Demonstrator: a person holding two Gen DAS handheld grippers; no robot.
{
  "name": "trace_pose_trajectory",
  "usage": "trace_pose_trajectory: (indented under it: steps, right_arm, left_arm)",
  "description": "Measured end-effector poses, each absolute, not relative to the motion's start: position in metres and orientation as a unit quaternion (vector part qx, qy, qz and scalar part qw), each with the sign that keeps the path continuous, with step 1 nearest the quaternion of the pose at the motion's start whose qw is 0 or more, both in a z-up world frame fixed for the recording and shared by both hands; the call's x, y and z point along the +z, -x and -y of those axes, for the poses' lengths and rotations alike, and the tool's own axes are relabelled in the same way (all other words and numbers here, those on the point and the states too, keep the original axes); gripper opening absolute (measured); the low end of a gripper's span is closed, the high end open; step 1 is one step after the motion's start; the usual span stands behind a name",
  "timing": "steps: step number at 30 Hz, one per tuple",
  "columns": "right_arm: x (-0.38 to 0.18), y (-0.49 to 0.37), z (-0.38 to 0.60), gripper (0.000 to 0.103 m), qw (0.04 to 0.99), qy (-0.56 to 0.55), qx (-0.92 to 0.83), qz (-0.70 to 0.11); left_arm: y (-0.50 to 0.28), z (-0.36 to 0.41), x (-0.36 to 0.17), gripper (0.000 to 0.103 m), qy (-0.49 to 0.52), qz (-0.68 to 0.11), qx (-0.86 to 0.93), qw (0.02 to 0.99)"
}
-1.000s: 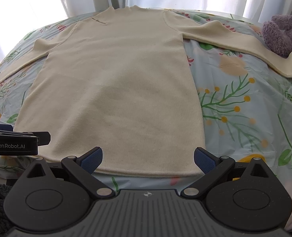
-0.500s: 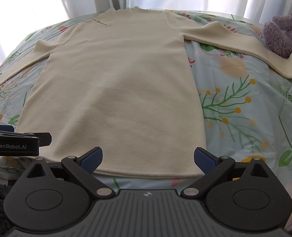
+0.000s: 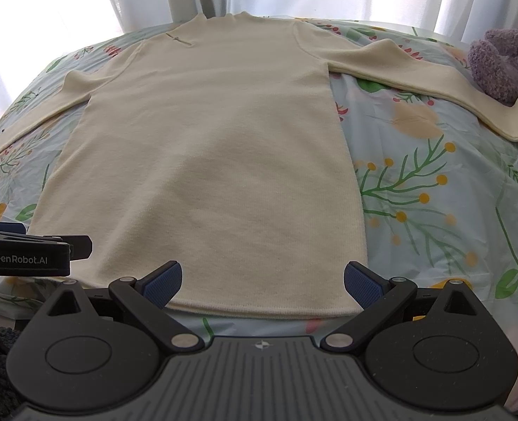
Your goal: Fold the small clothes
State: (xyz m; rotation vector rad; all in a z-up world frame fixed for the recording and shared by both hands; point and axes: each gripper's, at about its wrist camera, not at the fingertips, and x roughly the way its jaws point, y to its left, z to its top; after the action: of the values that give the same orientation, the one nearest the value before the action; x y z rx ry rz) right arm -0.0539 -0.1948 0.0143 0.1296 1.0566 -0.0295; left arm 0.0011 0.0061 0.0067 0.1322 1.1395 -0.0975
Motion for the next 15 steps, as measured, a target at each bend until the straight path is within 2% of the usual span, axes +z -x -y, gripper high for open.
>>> trace_pose_trajectory:
  steps: [15]
  right_arm:
    - [0.014, 0.0513, 0.1941, 0.099, 0.86, -0.064, -0.012, -0.506]
  left_arm:
    - [-0.0035, -0.0058, 0.0056, 0.103, -0.063, -0.542, -0.046, 0.836]
